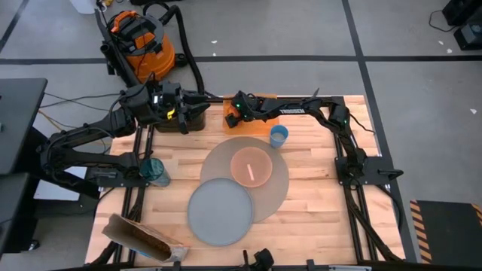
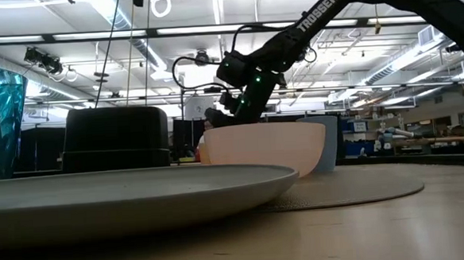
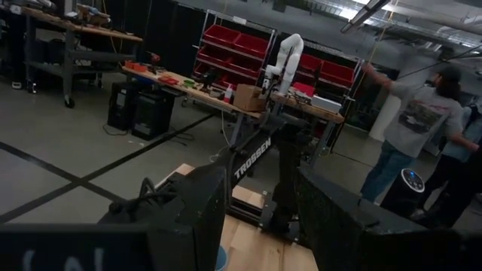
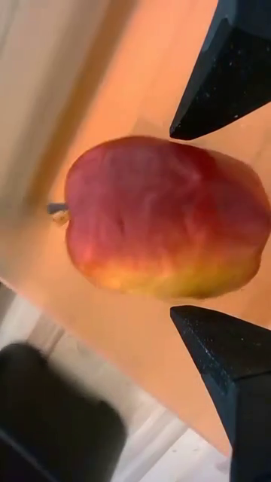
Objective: Arrange a breakfast setting
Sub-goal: Put the apple on the gray placemat
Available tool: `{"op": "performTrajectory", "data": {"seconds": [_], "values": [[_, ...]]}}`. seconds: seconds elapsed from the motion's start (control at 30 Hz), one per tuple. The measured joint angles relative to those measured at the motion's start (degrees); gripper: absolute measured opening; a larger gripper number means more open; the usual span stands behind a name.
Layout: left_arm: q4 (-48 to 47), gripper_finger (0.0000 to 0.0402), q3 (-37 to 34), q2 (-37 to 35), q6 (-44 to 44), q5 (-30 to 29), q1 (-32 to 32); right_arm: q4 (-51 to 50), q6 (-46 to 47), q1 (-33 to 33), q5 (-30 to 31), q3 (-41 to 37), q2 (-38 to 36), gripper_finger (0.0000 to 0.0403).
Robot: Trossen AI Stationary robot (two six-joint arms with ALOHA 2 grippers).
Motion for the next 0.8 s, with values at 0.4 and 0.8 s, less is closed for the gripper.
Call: {"op": "performTrajectory", "data": {"seconds": [0.4,0.8], "values": [[-0.07,0.0167,0.0,0.0,-0.01,0.02,-0.02,4.31,-8.58,-2.0,-4.52,-0.83,-0.56,0.0382],[-0.07,0.0167,0.0,0.0,0.01,0.02,-0.02,7.33,-15.0,-3.13,-9.69,-4.81,-0.45,0.0372]]}}
